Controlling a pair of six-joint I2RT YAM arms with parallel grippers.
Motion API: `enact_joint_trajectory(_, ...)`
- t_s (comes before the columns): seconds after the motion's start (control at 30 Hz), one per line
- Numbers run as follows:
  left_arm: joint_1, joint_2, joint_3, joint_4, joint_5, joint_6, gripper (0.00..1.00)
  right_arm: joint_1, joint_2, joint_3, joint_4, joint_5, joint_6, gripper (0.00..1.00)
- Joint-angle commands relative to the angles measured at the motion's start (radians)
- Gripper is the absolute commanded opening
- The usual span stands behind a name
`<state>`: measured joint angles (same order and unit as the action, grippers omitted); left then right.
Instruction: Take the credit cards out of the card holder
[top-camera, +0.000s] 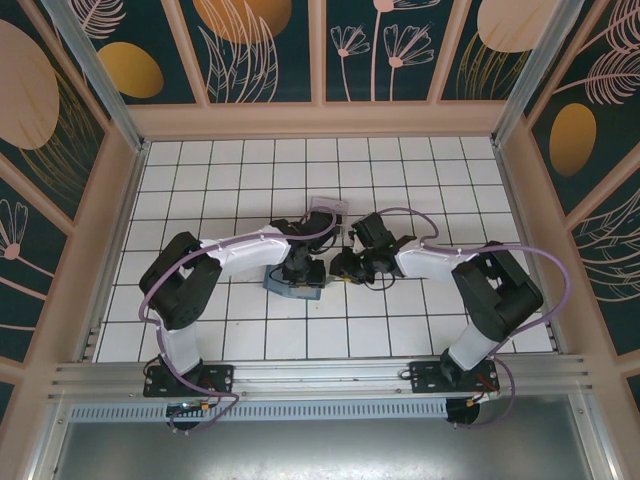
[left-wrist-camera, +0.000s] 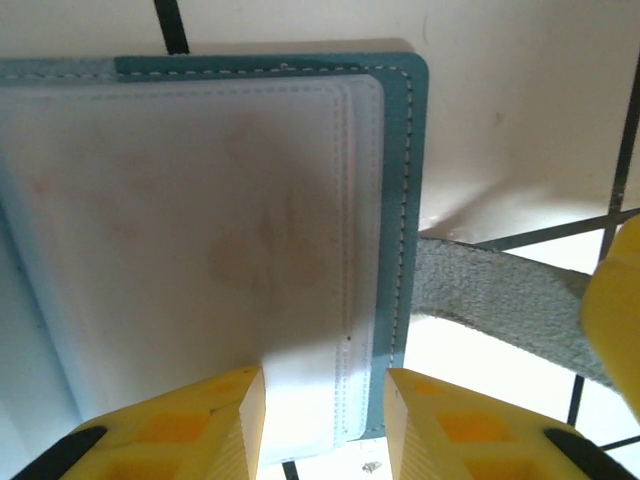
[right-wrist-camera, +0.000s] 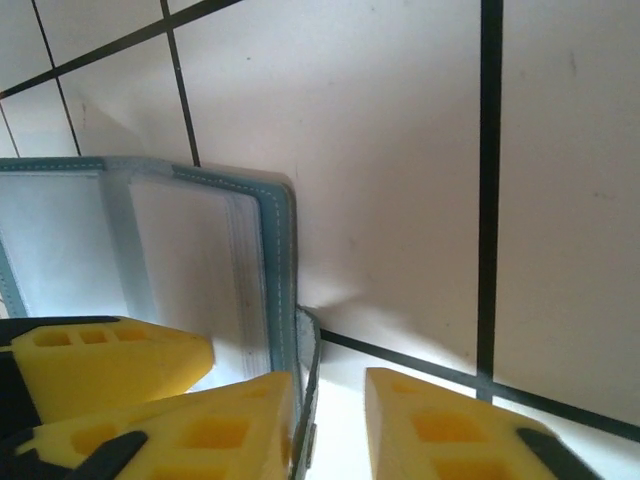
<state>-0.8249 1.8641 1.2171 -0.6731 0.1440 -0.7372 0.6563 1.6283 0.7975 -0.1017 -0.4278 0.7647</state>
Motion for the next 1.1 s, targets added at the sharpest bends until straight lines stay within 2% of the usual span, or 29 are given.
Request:
enact_joint_trajectory(0.0, -0.004, -0.017, -0.009, -0.028, -0.053, 0.003, 0.39, 0.006, 0.014, 0.002, -0.005, 0.011, -0.006, 0.17)
enact_joint_trajectory(0.1, -0.005, -0.004, -0.001, -0.045, -0.076, 0.014, 0.42, 0.006, 0.009, 0.001, -0.01, 0.014, -0.01, 0.1)
enact_joint_trajectory(0.27, -0.004, 0.015, 0.001, -0.047, -0.081, 0.022, 0.46, 0.006, 0.001, 0.005, -0.024, 0.019, -0.013, 0.06)
enact_joint_trajectory(0.4, -0.005, 0.018, 0.018, -0.08, -0.132, 0.02, 0.46, 0.006, 0.001, 0.006, -0.032, 0.026, -0.016, 0.0)
enact_joint_trajectory(0.8, -0.004, 0.023, 0.082, -0.216, -0.278, 0.03, 0.47, 0.006, 0.004, 0.013, -0.044, 0.035, -0.025, 0.0)
enact_joint_trajectory(1.07, -0.004, 0.033, 0.083, -0.237, -0.284, 0.046, 0.49, 0.005, -0.005, 0.023, -0.062, 0.046, -0.03, 0.0)
